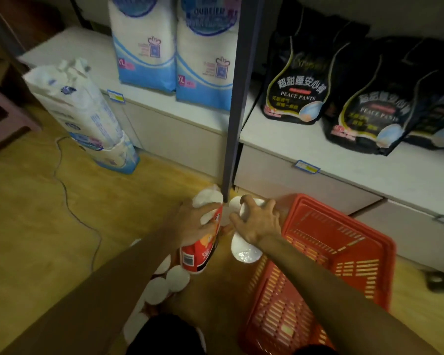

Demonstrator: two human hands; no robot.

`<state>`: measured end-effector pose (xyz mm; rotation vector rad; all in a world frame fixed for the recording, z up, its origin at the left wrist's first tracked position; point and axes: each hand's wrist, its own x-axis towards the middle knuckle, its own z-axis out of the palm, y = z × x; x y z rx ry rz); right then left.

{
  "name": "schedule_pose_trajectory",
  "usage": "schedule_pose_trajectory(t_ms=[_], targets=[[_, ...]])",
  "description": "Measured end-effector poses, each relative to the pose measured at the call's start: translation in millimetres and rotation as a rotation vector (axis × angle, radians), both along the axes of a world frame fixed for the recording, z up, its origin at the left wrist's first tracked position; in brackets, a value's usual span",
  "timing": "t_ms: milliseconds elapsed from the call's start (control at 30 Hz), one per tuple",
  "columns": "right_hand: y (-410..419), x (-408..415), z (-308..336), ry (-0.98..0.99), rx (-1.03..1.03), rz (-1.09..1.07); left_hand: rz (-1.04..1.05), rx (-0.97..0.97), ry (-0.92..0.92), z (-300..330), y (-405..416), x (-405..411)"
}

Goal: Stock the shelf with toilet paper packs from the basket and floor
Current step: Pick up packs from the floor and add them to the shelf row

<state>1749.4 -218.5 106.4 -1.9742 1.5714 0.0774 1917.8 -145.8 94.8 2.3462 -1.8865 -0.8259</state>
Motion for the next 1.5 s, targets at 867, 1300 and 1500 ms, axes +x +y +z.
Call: schedule_pose_trajectory(t_ms=[867,1300,1500], targets=[[-57,34,631,-0.094,-0.426,-0.026,-0.242,-0.272,-0.098,604,-55,57],[-50,-83,829,-0.034,-0.758,-0.301,-0.661,-0.488,-0.12,780,-102,-57],[-40,-124,867,-0.013,-0.828,-0.362,-0.681,-0.452,-0.072,806,-110,-127]])
